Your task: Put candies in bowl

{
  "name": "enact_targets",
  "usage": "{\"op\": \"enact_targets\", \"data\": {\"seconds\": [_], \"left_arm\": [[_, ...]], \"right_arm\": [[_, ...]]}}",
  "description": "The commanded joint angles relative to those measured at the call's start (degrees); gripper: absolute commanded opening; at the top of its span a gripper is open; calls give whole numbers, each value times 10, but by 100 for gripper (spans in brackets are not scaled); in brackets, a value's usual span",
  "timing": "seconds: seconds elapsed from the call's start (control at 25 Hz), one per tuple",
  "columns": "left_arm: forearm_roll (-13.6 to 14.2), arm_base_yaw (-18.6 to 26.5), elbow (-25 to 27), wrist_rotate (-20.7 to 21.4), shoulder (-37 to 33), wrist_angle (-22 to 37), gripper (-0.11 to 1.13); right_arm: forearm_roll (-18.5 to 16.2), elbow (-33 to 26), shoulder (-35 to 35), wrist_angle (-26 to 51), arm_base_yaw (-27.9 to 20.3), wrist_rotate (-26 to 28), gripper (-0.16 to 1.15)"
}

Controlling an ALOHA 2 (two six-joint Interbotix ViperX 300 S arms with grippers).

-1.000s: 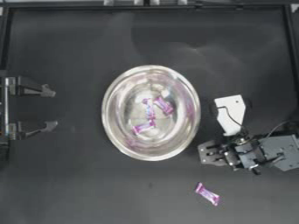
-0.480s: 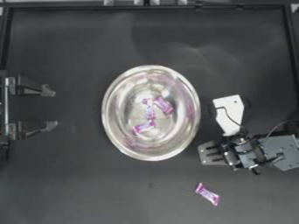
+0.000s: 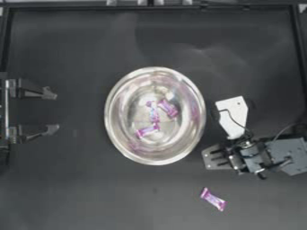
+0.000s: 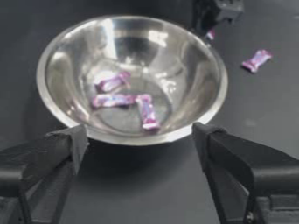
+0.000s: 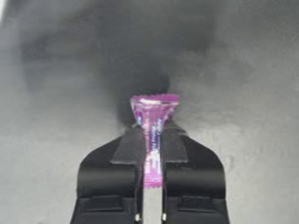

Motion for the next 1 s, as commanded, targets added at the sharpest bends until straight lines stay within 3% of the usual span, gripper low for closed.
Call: {"op": "enact_targets", "data": {"seconds": [0.04,0.56,0.84,1.0], "left_arm": [[1,1,-6,0,3,-3,101],[1,1,-6,0,2,-3,101],[1,1,-6,-1,2,-3,101],[0,1,-6,-1,2,-3,101]], "right_arm": [[-12,-20,-45,34,-1,0,30],[-113,-71,-124,74,-8,-2,30],[-186,-94,-132,31,-32,-6,30],[-202,-98,-126,-20,-54,-22,30]]}}
